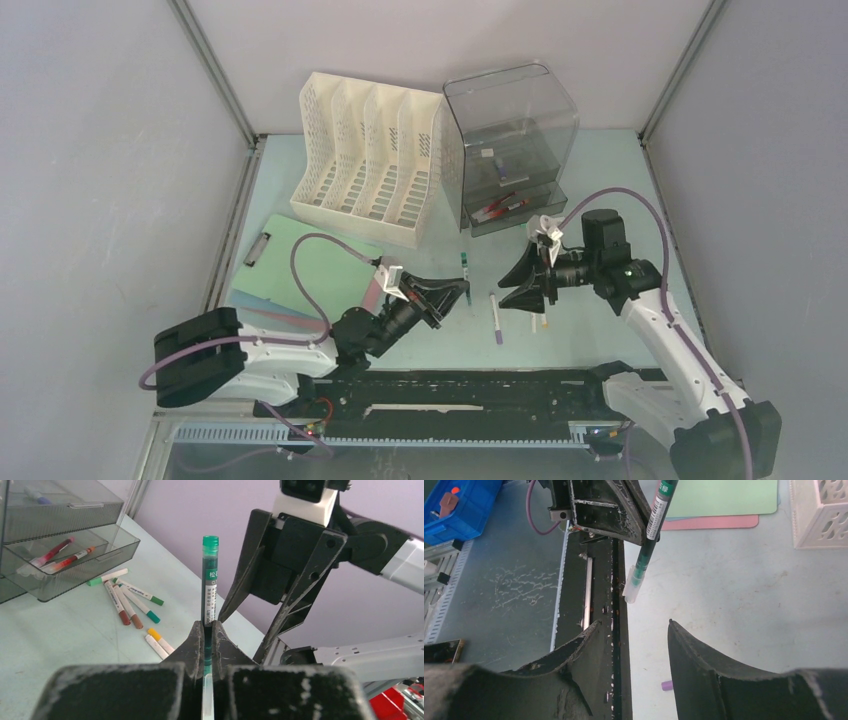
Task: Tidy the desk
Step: Pick up the stationery from the center of the board, then place the stationery in the drawer.
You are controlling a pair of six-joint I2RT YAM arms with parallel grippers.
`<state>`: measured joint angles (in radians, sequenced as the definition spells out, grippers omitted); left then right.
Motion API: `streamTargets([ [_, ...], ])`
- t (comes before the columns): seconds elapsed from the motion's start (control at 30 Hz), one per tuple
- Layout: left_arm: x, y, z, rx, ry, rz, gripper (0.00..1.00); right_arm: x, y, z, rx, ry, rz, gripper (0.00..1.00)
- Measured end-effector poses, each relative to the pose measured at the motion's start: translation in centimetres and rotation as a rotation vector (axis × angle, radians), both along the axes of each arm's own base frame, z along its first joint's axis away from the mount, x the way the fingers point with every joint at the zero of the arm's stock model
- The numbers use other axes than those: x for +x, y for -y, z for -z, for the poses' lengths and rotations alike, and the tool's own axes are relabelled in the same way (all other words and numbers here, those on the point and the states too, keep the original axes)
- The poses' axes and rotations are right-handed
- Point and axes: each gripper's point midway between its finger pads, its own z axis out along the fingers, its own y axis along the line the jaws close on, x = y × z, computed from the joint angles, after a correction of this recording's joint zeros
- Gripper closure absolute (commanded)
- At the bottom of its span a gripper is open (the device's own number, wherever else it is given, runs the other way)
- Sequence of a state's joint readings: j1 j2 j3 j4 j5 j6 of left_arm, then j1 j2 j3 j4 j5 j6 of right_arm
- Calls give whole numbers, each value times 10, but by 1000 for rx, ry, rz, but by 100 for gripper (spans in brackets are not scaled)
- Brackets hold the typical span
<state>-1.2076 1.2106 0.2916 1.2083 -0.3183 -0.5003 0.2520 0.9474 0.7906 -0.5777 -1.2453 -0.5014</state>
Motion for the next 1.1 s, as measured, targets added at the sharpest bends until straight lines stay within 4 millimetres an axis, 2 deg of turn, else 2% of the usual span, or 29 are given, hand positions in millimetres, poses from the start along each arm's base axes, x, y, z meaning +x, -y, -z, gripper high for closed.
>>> streamTargets([
  [0.2, 2, 8, -5, -56, -11, 10, 100, 7, -6, 6, 2, -85, 78, 43],
  [0.4, 8, 16, -15, -120, -51, -2, 100, 14, -13, -4, 22, -128, 127, 42],
  [0.7, 15, 20, -10, -165, -130, -17, 100, 16, -20, -8, 28, -174, 160, 43],
  [1.1, 16, 32, -11, -185, -157, 2, 100, 18, -26, -2, 8, -214, 178, 55],
])
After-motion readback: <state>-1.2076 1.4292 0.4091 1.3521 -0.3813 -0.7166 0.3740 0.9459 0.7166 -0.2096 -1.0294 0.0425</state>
